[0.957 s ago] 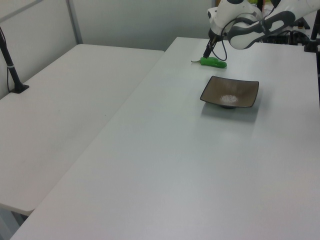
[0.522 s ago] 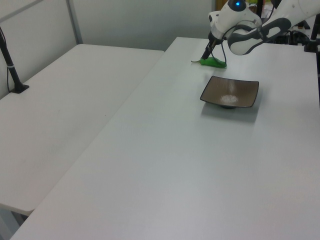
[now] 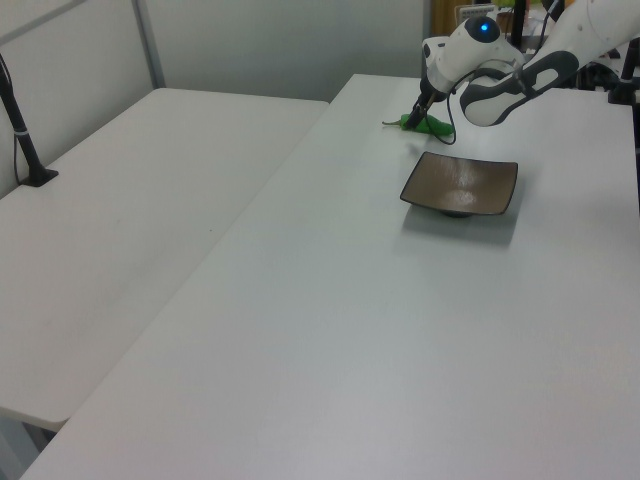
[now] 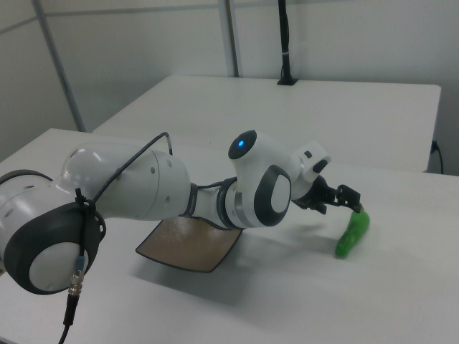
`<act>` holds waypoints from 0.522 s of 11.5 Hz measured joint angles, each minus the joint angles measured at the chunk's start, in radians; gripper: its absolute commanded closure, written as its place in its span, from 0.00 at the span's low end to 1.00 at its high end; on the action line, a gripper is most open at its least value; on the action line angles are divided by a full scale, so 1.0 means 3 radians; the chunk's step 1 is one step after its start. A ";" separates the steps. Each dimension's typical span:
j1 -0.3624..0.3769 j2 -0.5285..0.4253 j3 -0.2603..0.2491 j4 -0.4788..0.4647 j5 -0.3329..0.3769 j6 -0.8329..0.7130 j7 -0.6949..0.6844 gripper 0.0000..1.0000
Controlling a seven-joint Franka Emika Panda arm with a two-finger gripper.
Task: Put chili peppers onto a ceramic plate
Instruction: 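Lower the gripper onto the green chili pepper and close on it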
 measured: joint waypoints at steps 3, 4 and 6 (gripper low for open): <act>-0.0020 0.0060 -0.0020 0.0000 -0.0001 0.0000 0.0000 0.00; -0.0025 0.0091 -0.0021 0.0001 -0.0002 0.0000 0.0000 0.04; -0.0026 0.0136 -0.0021 0.0003 -0.0005 0.0000 -0.0001 0.48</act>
